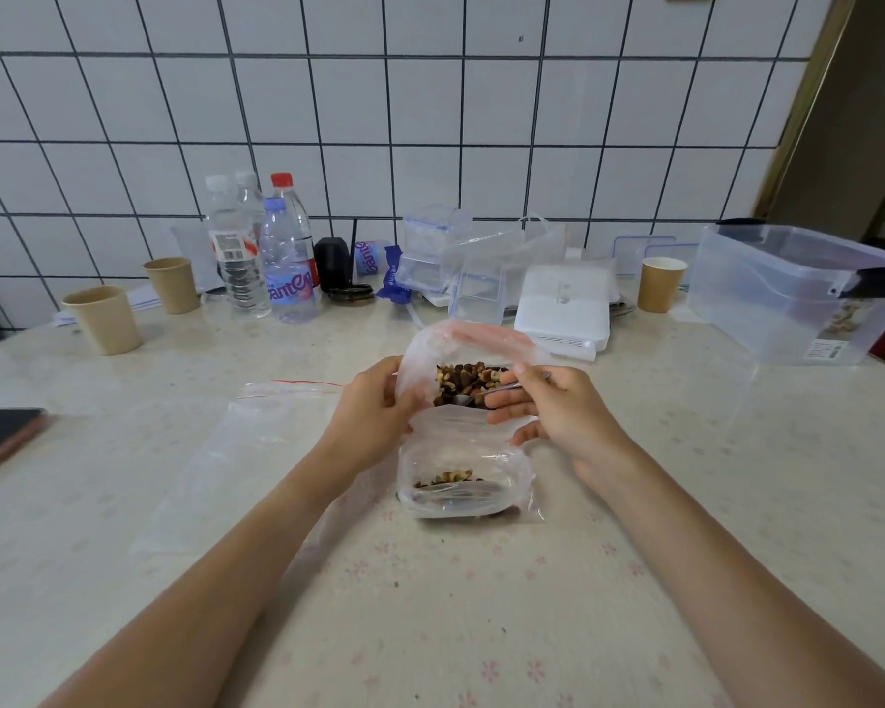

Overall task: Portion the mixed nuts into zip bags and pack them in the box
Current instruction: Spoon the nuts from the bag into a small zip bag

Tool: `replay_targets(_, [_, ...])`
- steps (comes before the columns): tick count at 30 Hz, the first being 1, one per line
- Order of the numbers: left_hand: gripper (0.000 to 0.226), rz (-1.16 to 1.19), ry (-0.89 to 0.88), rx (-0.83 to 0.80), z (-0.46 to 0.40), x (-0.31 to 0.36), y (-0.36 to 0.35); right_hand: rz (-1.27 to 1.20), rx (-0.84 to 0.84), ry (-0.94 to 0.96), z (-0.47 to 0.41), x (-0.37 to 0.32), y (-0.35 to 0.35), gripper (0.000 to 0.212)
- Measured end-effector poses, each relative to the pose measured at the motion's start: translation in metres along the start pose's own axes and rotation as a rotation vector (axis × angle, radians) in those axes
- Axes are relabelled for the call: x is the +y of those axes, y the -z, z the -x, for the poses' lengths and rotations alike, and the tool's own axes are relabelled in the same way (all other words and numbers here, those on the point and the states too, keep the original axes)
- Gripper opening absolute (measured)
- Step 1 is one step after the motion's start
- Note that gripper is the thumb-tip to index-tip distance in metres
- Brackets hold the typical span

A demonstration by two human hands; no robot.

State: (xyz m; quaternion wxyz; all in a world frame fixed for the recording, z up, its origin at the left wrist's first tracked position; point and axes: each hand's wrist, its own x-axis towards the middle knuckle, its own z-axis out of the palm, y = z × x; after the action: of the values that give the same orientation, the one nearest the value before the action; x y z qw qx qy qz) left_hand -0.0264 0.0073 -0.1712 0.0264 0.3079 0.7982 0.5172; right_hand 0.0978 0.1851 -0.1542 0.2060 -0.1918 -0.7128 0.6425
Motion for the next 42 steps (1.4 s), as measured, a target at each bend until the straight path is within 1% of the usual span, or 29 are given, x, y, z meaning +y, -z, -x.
replay_targets(7, [0.03,-0.03,-0.032,-0.016,0.0,0.002,0.001,-0.037,-0.023,-0.049,0.005,0.001,-0.008,0.028])
replay_targets(16, [0.03,0.019,-0.025,0.019,0.001,0.005,0.001,-0.244,0.023,-0.136,0.003,0.002,-0.008,0.031])
replay_targets(20, [0.03,0.087,-0.014,0.058,0.003,0.006,0.0,-0.321,0.049,-0.135,0.002,0.001,-0.008,0.029])
replay_targets(24, [0.033,0.144,0.002,0.089,0.003,0.007,0.001,-0.314,0.075,-0.098,0.002,-0.001,-0.006,0.03])
replay_targets(27, [0.037,0.061,0.004,0.136,0.002,0.006,0.007,-0.265,0.102,-0.061,0.002,-0.003,-0.003,0.03])
replay_targets(31, [0.044,-0.028,0.014,0.219,0.002,0.005,0.016,-0.196,0.133,-0.003,0.002,-0.007,0.002,0.034])
replay_targets(32, [0.042,-0.058,0.002,0.247,0.002,0.006,0.018,-0.186,0.138,0.009,0.002,-0.009,0.004,0.035])
replay_targets(35, [0.028,-0.128,-0.056,0.302,0.004,0.01,0.023,-0.182,0.139,0.041,0.003,-0.013,0.009,0.038])
replay_targets(38, [0.015,-0.156,-0.133,0.252,0.011,0.015,0.03,-0.197,0.126,0.076,0.004,-0.021,0.016,0.04])
replay_targets(40, [0.016,-0.181,-0.139,0.137,0.017,0.02,0.033,-0.211,0.114,0.101,0.004,-0.027,0.021,0.041])
replay_targets(42, [0.023,-0.232,-0.113,-0.011,0.022,0.024,0.034,-0.215,0.101,0.122,0.005,-0.032,0.026,0.041])
